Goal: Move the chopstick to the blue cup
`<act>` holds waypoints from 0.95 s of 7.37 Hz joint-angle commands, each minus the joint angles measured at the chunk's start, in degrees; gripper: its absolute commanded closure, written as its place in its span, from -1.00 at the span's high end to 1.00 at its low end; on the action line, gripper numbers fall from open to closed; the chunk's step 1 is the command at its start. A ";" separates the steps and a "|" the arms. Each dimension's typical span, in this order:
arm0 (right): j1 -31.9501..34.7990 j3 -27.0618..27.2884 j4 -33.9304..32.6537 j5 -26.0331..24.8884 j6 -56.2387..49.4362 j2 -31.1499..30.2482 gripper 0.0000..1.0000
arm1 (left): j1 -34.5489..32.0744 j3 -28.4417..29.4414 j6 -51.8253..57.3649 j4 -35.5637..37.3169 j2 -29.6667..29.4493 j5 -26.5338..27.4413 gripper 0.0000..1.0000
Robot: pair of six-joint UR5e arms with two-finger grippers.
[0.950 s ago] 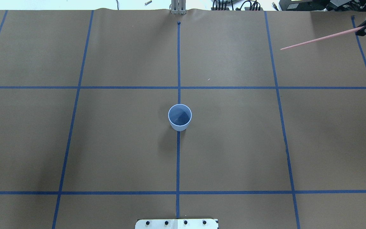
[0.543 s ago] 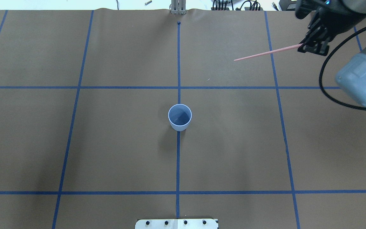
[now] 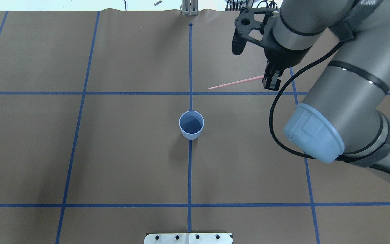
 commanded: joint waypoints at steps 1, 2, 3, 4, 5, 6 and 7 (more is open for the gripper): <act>-4.28 -3.43 -2.94 -3.49 3.22 4.89 -1.00 | 0.04 0.26 0.02 0.00 0.01 0.00 0.97; -6.47 -4.32 -5.56 -4.12 3.41 6.40 -1.00 | 0.04 0.35 -0.07 0.00 0.01 0.00 0.97; -7.88 -4.42 -7.76 -5.08 4.98 8.06 -1.00 | 0.04 0.35 0.02 0.00 0.01 0.00 0.97; -9.29 -5.81 -8.30 -5.18 5.43 8.69 -1.00 | 0.04 0.35 -0.07 0.00 0.01 0.00 0.97; -10.78 -6.52 -8.57 -6.92 5.61 8.70 -1.00 | 0.04 0.53 0.02 0.00 0.01 0.00 0.97; -11.41 -7.05 -9.27 -7.11 5.69 8.70 -1.00 | 0.04 0.79 0.02 0.00 0.01 0.00 0.97; -12.11 -8.01 -9.19 -7.63 5.78 8.87 -1.00 | 0.04 0.79 0.02 0.00 0.01 0.00 0.97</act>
